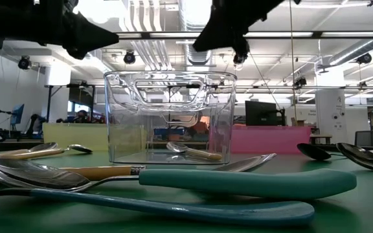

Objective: Sort silverware by color (type)
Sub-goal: Put the middle right blue spoon into the yellow bin

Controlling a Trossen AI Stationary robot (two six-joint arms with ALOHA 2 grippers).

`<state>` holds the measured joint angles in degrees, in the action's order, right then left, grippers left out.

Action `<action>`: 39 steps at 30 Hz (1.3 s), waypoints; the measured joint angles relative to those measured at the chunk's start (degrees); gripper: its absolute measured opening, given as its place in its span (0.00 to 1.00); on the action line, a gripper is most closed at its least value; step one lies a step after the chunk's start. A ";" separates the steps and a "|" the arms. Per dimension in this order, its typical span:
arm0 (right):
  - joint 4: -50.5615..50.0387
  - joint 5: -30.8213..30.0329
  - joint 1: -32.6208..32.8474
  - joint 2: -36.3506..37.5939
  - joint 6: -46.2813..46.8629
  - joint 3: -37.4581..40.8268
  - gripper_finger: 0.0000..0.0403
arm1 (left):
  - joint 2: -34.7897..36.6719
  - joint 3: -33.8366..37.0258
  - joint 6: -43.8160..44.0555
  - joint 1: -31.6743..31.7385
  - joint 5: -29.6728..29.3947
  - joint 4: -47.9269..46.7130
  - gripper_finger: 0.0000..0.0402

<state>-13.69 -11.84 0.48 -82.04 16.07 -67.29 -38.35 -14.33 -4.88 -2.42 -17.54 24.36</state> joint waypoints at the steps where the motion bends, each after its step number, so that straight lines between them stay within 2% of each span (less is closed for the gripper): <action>1: -3.22 0.00 0.23 -1.57 0.04 -2.21 0.12 | -0.03 0.00 0.02 0.00 -0.02 -0.39 0.07; 8: -21.70 0.17 2.02 -10.40 1.29 -14.27 0.12 | -1.35 0.00 1.07 0.00 -0.09 -1.39 0.07; 15: -31.75 1.46 4.17 -14.11 5.02 -19.59 0.12 | -2.13 0.00 0.94 0.00 -0.58 -1.35 0.07; 19: -34.97 5.39 5.60 -13.97 8.98 -19.67 0.12 | -2.12 0.00 0.94 0.00 -1.48 -1.32 0.07; 23: -40.03 6.33 8.10 -13.76 10.94 -19.65 0.12 | -2.17 0.00 0.94 0.00 -1.51 -1.30 0.07; 27: -49.87 6.56 10.76 -13.73 7.17 -19.47 0.12 | -2.16 0.00 0.94 0.00 -1.51 -1.28 0.07; 31: -57.90 9.46 12.61 -13.68 2.95 -18.06 0.12 | -2.11 0.00 0.92 0.00 -1.59 -0.65 0.07; 34: -59.81 11.20 12.69 -13.64 0.43 -16.10 0.12 | -2.10 -0.12 -0.10 0.00 -1.62 2.28 0.07; 39: -59.74 13.37 12.39 -13.64 -5.45 -11.34 0.12 | -2.04 -4.30 -8.37 0.33 -1.98 3.73 0.07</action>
<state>-73.43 1.54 12.87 -95.68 10.62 -78.63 -40.39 -18.63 -13.25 -2.08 -19.52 28.09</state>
